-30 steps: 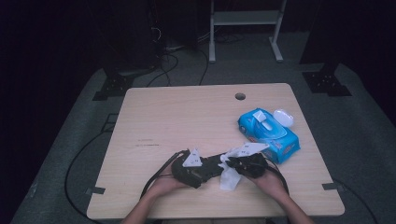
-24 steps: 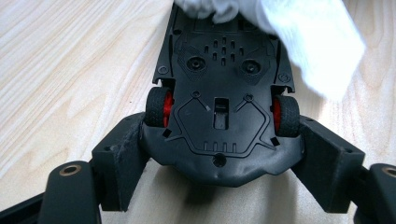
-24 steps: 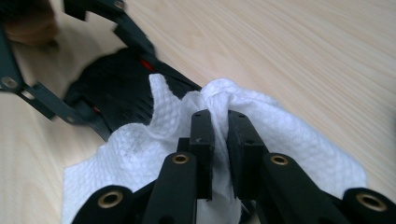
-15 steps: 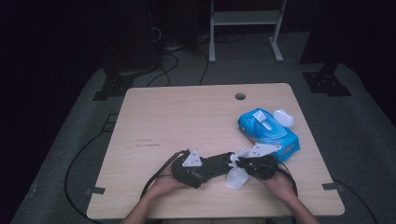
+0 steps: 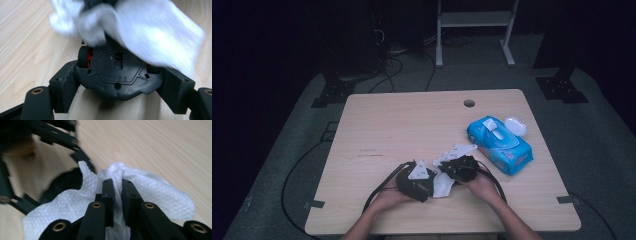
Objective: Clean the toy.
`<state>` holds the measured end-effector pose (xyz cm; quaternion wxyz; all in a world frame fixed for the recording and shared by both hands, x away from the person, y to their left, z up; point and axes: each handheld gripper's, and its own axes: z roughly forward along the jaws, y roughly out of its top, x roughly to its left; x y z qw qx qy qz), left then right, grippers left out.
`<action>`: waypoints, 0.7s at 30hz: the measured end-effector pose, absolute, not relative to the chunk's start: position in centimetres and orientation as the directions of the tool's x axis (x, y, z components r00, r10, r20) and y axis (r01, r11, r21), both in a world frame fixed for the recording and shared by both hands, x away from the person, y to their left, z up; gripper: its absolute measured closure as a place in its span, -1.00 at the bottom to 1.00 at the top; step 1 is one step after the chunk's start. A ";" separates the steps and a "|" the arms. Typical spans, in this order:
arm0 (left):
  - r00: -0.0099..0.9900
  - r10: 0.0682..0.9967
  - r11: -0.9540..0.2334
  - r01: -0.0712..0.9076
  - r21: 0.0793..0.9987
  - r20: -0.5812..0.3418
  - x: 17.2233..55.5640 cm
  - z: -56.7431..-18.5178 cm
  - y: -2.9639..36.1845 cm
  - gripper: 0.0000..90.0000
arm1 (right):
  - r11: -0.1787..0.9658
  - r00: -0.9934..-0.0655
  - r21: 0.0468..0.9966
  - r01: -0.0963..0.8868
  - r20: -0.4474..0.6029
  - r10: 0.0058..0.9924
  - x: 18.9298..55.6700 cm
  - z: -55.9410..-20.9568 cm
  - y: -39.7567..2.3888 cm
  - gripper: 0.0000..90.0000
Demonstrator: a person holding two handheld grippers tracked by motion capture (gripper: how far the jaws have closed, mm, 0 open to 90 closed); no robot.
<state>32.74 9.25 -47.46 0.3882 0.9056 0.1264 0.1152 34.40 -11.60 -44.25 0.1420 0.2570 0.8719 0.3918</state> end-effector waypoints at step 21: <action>0.943 0.318 -0.659 0.143 0.739 0.101 32.7 -47.4 9.5 -0.48 | 0.518 -0.798 0.758 0.397 0.006 0.603 31.3 -44.7 -18.9 0.79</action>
